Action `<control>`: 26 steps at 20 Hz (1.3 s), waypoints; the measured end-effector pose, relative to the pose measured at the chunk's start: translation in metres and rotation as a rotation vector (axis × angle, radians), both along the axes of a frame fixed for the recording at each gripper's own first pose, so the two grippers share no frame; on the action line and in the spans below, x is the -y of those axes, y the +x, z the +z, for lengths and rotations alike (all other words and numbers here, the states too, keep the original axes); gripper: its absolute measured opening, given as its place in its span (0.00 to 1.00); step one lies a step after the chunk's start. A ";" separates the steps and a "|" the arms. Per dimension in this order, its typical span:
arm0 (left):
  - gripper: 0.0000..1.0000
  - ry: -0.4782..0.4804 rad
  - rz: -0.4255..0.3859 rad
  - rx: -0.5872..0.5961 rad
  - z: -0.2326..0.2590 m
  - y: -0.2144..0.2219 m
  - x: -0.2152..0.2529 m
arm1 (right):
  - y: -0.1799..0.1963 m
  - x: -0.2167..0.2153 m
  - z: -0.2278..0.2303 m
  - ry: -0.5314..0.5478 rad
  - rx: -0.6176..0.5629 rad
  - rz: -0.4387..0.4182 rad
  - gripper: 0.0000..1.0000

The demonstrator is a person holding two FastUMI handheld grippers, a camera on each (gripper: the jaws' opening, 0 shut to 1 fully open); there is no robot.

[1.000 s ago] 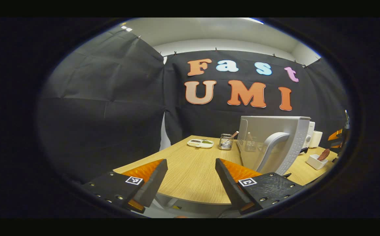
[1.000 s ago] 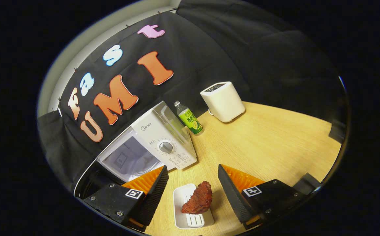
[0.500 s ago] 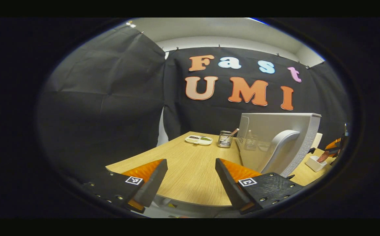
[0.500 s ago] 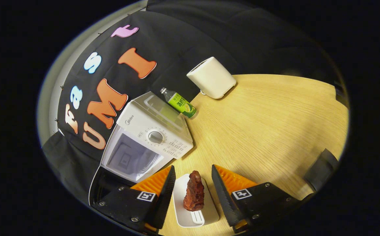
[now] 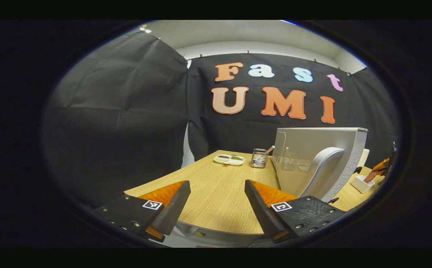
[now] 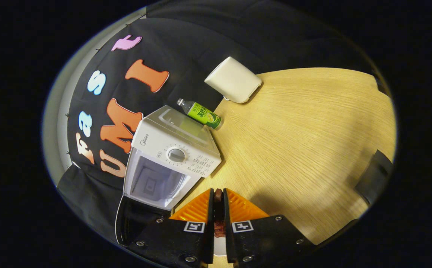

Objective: Open the microwave oven with the left hand, put the food in, and close the microwave oven.

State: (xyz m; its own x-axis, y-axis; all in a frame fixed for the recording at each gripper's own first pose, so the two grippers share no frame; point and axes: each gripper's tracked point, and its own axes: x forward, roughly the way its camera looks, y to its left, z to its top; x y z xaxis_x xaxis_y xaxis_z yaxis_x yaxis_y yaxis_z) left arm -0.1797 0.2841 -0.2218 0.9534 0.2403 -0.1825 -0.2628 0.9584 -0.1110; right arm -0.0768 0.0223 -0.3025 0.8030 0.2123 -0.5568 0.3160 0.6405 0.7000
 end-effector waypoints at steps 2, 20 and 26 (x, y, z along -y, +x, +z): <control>0.89 -0.002 0.001 0.001 0.000 -0.002 0.000 | 0.002 0.003 0.009 -0.016 0.019 -0.008 0.09; 0.89 0.020 -0.031 0.023 0.007 0.002 -0.001 | 0.058 -0.098 0.121 0.049 0.258 0.060 0.09; 0.89 0.010 -0.066 0.022 0.005 0.008 -0.002 | 0.091 -0.153 0.120 0.069 0.275 0.061 0.08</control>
State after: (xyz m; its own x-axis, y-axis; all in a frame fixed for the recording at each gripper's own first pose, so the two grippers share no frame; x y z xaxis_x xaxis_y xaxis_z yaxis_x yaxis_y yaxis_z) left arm -0.1714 0.2856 -0.2168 0.9710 0.1786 -0.1589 -0.1967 0.9747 -0.1066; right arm 0.0147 0.1752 -0.1820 0.9065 0.2949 -0.3021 0.0703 0.6001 0.7968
